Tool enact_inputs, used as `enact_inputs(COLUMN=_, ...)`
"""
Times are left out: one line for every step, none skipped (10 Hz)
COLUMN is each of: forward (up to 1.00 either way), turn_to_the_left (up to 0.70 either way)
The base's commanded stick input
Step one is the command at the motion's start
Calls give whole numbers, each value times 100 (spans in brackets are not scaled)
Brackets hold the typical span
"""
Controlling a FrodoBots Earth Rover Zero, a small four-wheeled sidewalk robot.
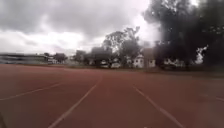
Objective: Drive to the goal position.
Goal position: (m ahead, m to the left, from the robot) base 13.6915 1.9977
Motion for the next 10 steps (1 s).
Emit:
enact_inputs(forward=70, turn_to_the_left=0)
enact_inputs(forward=70, turn_to_the_left=0)
enact_inputs(forward=70, turn_to_the_left=0)
enact_inputs(forward=70, turn_to_the_left=0)
enact_inputs(forward=70, turn_to_the_left=0)
enact_inputs(forward=70, turn_to_the_left=0)
enact_inputs(forward=70, turn_to_the_left=0)
enact_inputs(forward=70, turn_to_the_left=0)
enact_inputs(forward=70, turn_to_the_left=0)
enact_inputs(forward=70, turn_to_the_left=0)
